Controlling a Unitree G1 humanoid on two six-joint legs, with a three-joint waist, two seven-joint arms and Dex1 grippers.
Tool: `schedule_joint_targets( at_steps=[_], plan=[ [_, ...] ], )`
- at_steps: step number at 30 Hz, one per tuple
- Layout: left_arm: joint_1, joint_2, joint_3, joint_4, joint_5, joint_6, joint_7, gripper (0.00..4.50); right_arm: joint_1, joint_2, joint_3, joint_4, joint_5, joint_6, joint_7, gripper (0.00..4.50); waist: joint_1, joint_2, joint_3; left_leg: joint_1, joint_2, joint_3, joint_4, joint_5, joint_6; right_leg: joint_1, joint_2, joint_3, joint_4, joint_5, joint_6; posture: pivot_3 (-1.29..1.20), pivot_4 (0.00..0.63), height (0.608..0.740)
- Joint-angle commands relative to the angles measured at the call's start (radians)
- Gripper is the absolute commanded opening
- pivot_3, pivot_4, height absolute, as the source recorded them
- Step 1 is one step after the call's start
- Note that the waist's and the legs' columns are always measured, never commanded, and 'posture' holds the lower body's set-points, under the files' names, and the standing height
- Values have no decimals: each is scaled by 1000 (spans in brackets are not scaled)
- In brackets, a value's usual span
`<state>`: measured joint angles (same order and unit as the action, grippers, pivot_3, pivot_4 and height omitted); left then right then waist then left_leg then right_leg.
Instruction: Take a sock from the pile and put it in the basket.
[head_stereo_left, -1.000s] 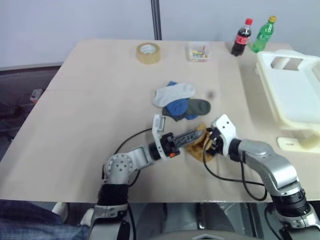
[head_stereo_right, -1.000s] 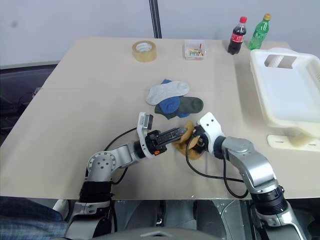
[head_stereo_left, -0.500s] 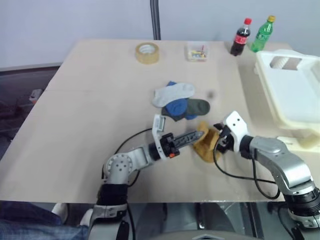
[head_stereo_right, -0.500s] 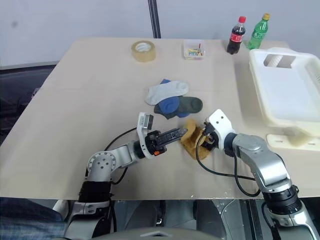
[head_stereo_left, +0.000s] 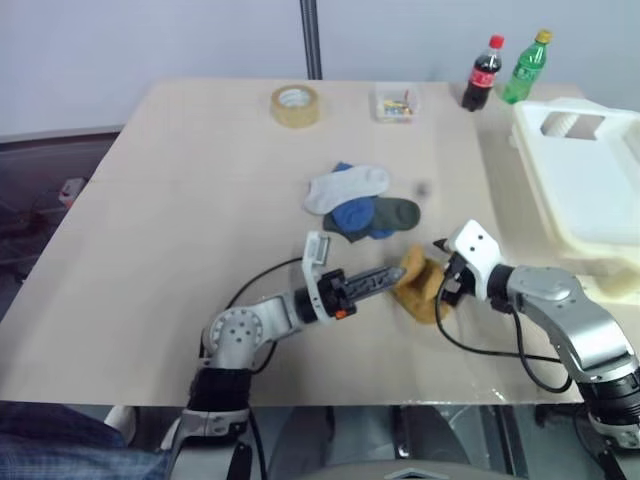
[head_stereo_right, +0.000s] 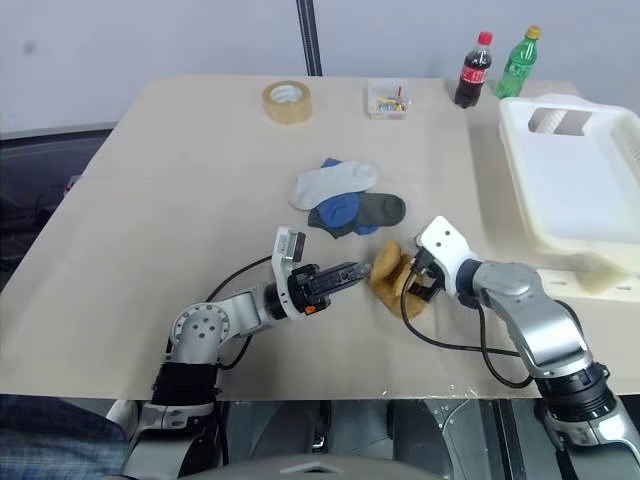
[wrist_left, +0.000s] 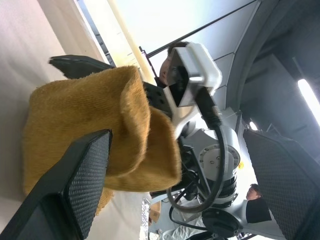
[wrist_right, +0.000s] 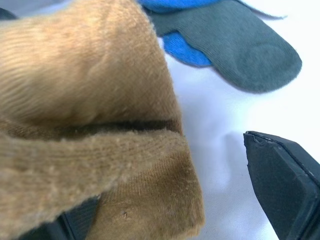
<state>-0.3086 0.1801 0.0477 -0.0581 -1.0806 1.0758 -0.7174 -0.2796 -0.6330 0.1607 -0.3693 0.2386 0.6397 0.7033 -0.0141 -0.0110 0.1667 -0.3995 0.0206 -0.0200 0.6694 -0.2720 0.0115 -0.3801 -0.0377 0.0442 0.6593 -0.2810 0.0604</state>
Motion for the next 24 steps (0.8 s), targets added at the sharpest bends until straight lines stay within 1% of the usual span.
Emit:
schedule_joint_targets(
  at_steps=[1,6,8,10,12,16,21,24],
  plan=[
    [-1,-6,-7,-7,2,-11,-19,4500,-3,-52,22,-36,0,-79,95,4473,1,0,0,0,0,0,0,0,0,0,0,0,0,0,0,0,150,740],
    [-4,-9,-14,-6,4,-13,-20,4500,-42,-44,46,30,-25,-132,121,4473,1,0,0,0,0,0,0,0,0,0,0,0,0,0,0,0,150,740],
    [-6,-9,-16,-4,5,-15,-21,4500,-73,-62,73,69,-63,-86,114,4473,1,0,0,0,0,0,0,0,0,0,0,0,0,0,0,0,150,740],
    [-5,-14,-17,-5,7,-18,-21,4500,-127,-14,60,120,-17,84,85,4473,1,0,0,0,0,0,1,0,0,0,0,0,1,0,0,0,150,740],
    [0,-18,-20,-9,9,-21,-21,4500,-152,-5,69,139,-2,164,92,4473,0,0,0,1,0,0,1,0,-1,0,0,0,1,0,0,0,150,740],
    [12,-18,-15,-20,7,-21,-23,4500,-186,-38,134,178,-89,199,70,4473,2,0,0,0,1,-1,0,1,-1,0,-1,-1,1,0,-1,0,150,740],
    [36,-7,-13,-50,-2,-23,-36,4500,-234,-4,155,179,-88,245,56,4473,0,0,0,1,1,-2,1,1,-1,1,-1,-1,2,0,-1,0,150,740],
    [46,-9,-17,-69,-5,-26,-38,4500,-242,-6,143,179,-81,248,63,4473,-2,0,0,2,1,-2,1,1,-1,1,-1,-1,3,0,-1,0,150,740]
  ],
)
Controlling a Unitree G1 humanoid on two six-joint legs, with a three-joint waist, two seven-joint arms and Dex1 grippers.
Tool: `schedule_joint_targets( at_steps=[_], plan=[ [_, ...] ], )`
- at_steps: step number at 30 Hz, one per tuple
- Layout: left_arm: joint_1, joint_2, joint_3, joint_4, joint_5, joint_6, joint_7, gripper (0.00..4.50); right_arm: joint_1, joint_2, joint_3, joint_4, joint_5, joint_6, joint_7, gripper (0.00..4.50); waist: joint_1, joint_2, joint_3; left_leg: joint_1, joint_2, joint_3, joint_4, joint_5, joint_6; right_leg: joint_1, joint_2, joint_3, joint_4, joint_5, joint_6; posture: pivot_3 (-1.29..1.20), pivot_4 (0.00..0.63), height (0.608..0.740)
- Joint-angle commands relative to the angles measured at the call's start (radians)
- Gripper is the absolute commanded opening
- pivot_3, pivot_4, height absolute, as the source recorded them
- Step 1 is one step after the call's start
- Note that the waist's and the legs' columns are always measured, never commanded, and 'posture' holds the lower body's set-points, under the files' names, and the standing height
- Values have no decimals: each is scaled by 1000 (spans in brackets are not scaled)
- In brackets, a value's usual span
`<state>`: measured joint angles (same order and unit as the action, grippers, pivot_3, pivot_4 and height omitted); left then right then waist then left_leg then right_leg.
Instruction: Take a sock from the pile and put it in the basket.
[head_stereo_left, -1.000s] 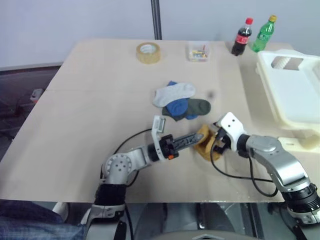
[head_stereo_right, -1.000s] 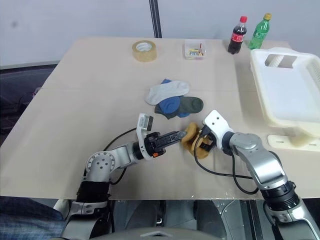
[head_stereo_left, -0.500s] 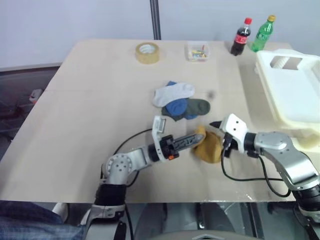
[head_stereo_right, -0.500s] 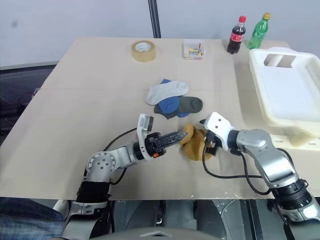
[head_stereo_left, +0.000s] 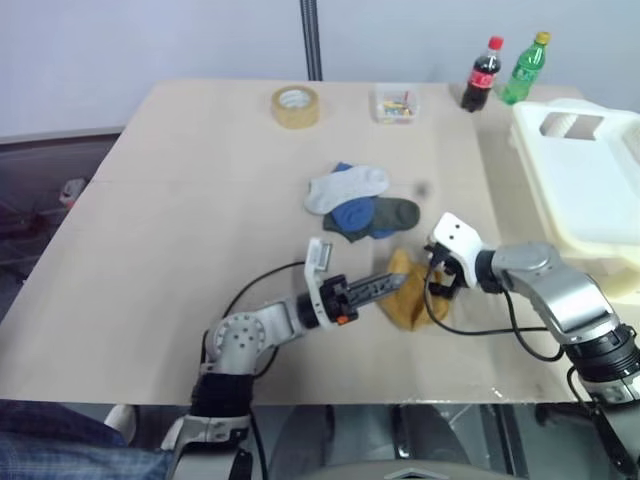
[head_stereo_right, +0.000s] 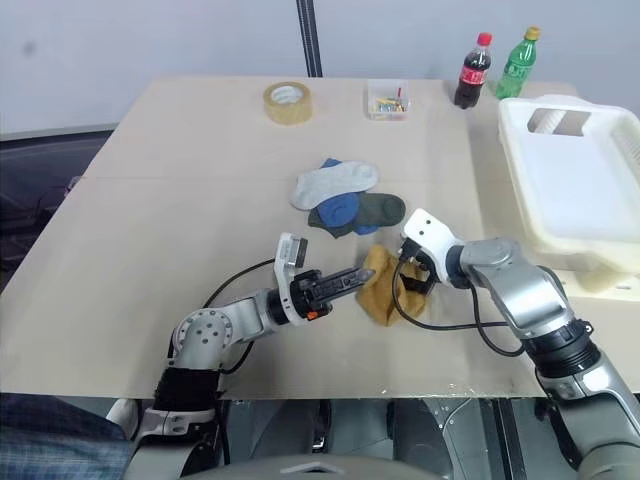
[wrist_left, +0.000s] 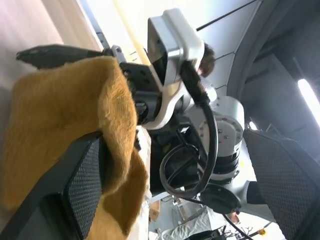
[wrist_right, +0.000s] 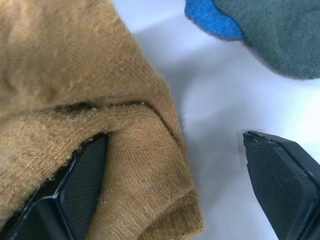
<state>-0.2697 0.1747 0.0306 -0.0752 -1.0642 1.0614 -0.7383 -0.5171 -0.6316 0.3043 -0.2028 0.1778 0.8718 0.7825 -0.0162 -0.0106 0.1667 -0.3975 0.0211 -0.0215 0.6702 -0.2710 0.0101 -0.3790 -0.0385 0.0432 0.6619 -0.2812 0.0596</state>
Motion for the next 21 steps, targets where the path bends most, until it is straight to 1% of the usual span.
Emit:
schedule_joint_targets(
  at_steps=[1,5,11,13,14,16,18,20,21],
  plan=[
    [9,-5,1,-52,-19,-15,-17,4500,-3,-21,-8,11,-16,9,-5,4473,1,0,0,0,0,0,0,0,0,0,0,0,0,0,0,0,150,740],
    [15,-3,-3,-38,-1,-27,-24,4500,5,-96,-51,11,-3,-49,54,4473,6,0,0,-1,0,-1,0,0,0,0,0,0,0,0,0,0,150,740],
    [3,-9,-28,-27,12,-29,-34,4500,41,-147,-110,-6,78,-65,143,4473,4,0,0,-3,0,-1,-1,0,0,0,-1,-1,-3,0,0,0,150,740],
    [-6,-13,-32,-19,16,-30,-37,4500,45,-147,-124,10,67,-111,139,4473,4,0,0,-3,0,-1,-1,0,0,0,-1,-2,-3,0,0,0,150,740],
    [-13,-14,-31,-13,17,-30,-38,4500,45,-135,-121,18,44,-192,127,4473,3,0,0,-2,0,-1,-1,0,0,0,0,-2,-2,0,0,0,150,740],
    [-20,-15,-33,-5,19,-30,-42,4500,40,-115,-112,28,24,-227,102,4473,1,0,0,-2,-1,-1,-1,0,0,0,0,-1,-2,0,0,0,150,740],
    [-25,-16,-39,-4,20,-28,-45,4500,35,-83,-138,31,68,-169,94,4473,2,0,0,-2,-1,-1,0,0,0,0,0,-1,-1,0,0,0,150,740],
    [-26,-18,-45,-4,21,-28,-47,4500,41,-45,-201,34,147,-78,88,4473,3,0,1,-2,-1,-1,0,0,0,0,0,-1,-1,0,0,0,150,740],
    [-26,-19,-47,-3,21,-28,-47,4500,57,-49,-218,33,168,-56,101,4473,3,0,1,-2,-1,-1,0,0,0,0,0,-1,-1,0,0,0,150,740]
  ],
)
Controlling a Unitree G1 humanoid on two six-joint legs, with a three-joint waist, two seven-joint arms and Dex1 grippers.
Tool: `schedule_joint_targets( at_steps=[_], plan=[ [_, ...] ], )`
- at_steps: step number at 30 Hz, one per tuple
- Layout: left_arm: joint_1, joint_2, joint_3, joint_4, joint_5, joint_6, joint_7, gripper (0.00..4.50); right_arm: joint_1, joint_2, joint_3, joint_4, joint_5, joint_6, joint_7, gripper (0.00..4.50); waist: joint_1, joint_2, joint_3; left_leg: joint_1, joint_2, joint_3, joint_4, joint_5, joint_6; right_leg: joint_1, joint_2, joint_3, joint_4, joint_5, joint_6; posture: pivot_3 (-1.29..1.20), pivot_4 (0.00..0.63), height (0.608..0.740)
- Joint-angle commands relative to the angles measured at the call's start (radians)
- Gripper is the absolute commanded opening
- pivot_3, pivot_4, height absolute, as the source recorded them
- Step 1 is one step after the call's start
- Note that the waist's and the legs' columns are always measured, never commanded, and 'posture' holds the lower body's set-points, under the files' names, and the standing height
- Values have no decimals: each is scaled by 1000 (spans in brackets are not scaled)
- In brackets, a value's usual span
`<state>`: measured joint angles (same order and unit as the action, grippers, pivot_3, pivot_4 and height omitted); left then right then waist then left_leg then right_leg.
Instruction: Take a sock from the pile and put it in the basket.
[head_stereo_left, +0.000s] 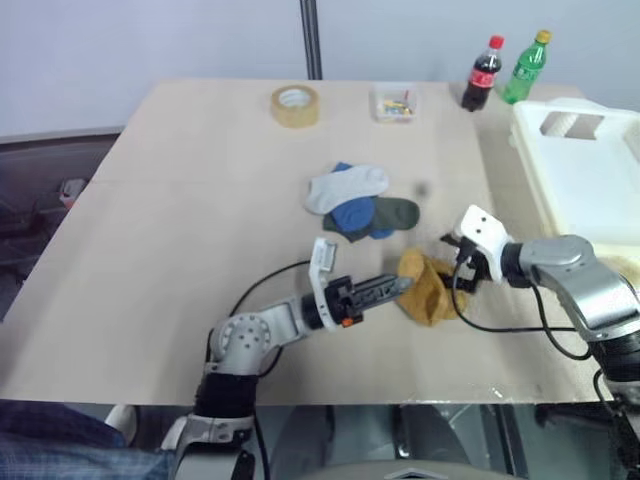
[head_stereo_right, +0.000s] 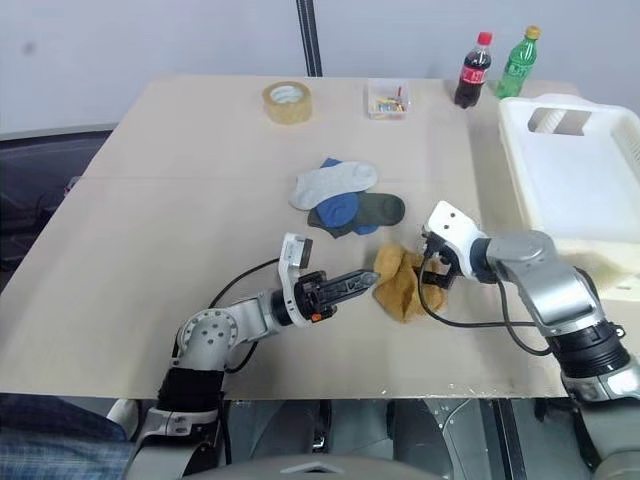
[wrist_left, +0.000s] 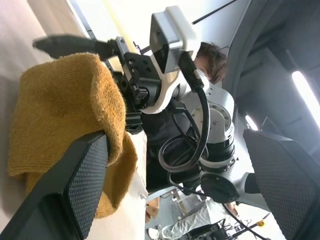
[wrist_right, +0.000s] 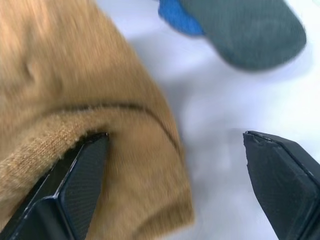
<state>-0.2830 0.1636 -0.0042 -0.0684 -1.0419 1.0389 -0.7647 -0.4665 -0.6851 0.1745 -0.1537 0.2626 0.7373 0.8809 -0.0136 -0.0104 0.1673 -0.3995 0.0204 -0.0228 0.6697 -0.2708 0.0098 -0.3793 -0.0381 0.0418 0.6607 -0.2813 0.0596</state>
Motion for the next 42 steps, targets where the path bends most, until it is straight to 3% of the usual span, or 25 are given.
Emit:
schedule_joint_targets(
  at_steps=[1,10,19,23,26,33,42],
  plan=[
    [-13,-9,-13,-9,-1,-6,-21,4500,24,-7,-97,-20,97,93,17,4473,2,0,0,0,1,0,0,0,0,0,0,0,0,0,0,0,150,740],
    [-31,-8,-36,0,18,-4,-49,4500,73,-71,-193,-22,133,181,-31,4473,1,0,0,0,-2,0,0,0,0,0,-1,-1,0,0,0,0,150,740],
    [-104,40,-132,62,87,-2,-188,4500,119,-112,-312,-34,168,195,-57,4473,3,0,0,-1,-3,0,0,0,0,0,0,0,0,0,0,0,150,740],
    [-144,51,-188,96,150,-28,-240,4500,121,-70,-372,-73,220,182,-79,4473,2,0,0,-1,-2,0,0,0,0,0,0,0,0,0,0,0,150,740],
    [-179,29,-212,132,180,-38,-252,4500,122,26,-421,-167,319,204,-124,4473,-1,0,0,-1,-2,0,0,0,0,0,1,0,0,0,0,0,150,740],
    [-200,-4,-240,174,245,-72,-263,4500,234,126,-380,-328,415,315,-226,4473,5,0,0,-2,-2,-1,0,0,0,0,0,-1,-1,0,0,0,150,740],
    [-197,-11,-231,168,271,-71,-271,4500,293,104,-371,-335,467,371,-251,4473,1,1,0,0,-2,-1,1,0,0,0,1,0,1,0,0,0,150,740]
  ],
)
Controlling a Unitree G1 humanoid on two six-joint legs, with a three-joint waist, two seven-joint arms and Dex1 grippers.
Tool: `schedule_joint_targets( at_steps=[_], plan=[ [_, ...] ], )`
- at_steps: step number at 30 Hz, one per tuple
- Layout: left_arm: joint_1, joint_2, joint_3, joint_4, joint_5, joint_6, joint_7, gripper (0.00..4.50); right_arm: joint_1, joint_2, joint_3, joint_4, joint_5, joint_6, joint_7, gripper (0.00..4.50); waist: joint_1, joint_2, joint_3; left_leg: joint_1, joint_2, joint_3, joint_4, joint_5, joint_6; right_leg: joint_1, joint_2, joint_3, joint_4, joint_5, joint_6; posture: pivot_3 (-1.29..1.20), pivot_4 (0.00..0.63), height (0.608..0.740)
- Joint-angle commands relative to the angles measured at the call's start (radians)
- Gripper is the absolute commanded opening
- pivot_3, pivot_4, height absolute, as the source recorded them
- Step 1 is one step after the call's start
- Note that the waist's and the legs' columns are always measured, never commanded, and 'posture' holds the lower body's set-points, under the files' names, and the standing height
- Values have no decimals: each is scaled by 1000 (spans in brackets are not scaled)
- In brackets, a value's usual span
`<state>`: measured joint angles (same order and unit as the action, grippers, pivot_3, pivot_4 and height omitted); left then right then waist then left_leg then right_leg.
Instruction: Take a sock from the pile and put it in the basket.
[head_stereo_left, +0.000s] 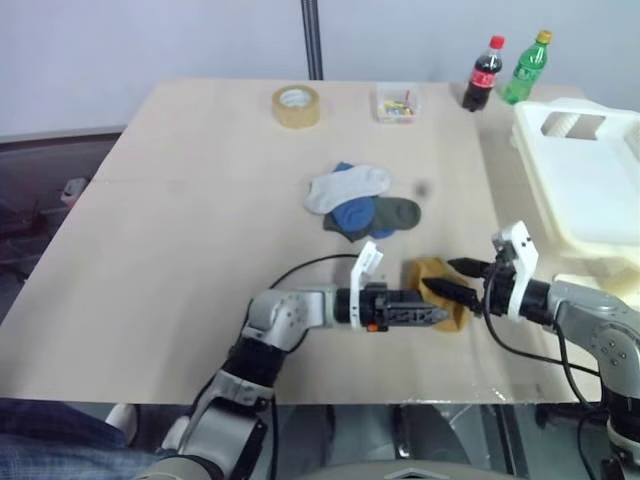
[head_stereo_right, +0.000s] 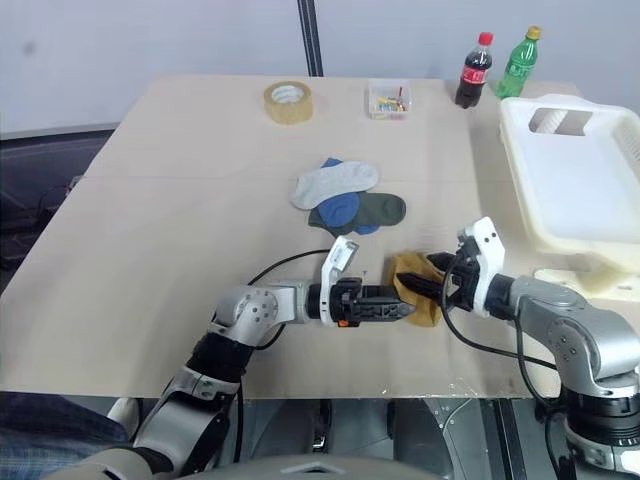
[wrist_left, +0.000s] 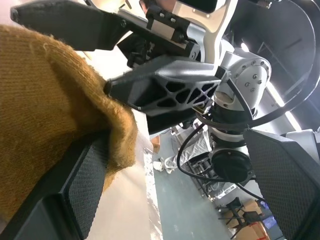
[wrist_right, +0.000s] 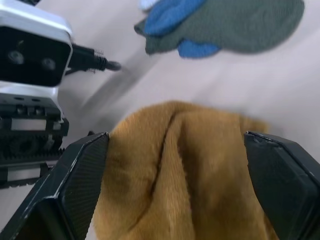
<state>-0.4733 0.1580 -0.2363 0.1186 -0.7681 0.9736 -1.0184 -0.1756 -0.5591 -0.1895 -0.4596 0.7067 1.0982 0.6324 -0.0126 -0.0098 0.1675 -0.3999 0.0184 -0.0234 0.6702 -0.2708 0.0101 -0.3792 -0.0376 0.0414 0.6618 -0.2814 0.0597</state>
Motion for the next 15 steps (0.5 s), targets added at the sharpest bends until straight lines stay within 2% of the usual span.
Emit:
schedule_joint_targets(
  at_steps=[1,7,15],
  plan=[
    [-6,-4,1,-19,-1,-6,-20,4500,3,-26,-5,-26,24,10,-4,4473,0,0,0,0,0,0,0,0,0,0,0,0,0,0,0,0,150,740],
    [0,3,7,-26,1,-8,-23,4500,9,-49,37,36,-14,22,-35,4473,0,0,0,0,0,0,0,0,0,0,0,0,-1,0,0,0,150,740],
    [21,19,20,-63,-6,4,-24,4500,-19,-74,113,90,-123,-93,-45,4473,-1,0,0,0,0,0,0,0,0,0,0,0,0,0,0,0,150,740]
  ],
)
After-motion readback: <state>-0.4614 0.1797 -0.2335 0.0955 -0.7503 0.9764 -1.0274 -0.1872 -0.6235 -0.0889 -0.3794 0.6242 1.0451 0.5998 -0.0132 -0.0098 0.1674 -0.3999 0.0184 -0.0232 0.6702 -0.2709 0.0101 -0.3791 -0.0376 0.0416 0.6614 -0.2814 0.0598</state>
